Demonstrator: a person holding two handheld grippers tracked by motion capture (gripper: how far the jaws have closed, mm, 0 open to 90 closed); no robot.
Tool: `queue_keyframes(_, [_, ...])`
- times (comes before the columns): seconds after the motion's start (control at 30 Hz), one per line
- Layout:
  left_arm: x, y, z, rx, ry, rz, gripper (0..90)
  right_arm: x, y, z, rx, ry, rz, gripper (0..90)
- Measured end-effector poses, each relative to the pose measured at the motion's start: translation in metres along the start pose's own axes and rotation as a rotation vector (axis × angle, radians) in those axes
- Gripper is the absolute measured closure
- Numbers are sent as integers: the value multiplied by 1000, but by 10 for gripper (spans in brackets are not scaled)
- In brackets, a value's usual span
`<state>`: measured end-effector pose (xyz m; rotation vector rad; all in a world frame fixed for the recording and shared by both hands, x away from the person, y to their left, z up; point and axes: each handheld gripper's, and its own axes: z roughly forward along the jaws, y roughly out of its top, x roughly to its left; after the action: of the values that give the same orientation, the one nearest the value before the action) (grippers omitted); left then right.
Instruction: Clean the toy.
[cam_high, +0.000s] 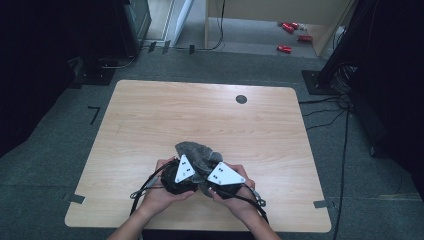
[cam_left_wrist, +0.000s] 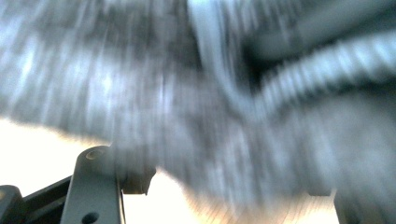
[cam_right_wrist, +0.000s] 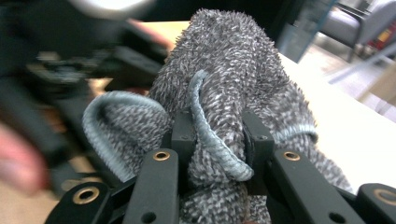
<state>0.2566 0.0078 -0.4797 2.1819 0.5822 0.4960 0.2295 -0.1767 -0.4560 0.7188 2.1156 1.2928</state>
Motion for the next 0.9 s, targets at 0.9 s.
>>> queue_keyframes(0.9, [13, -7, -5, -30, 85, -33, 351, -12, 20, 17, 85, -62, -7, 729])
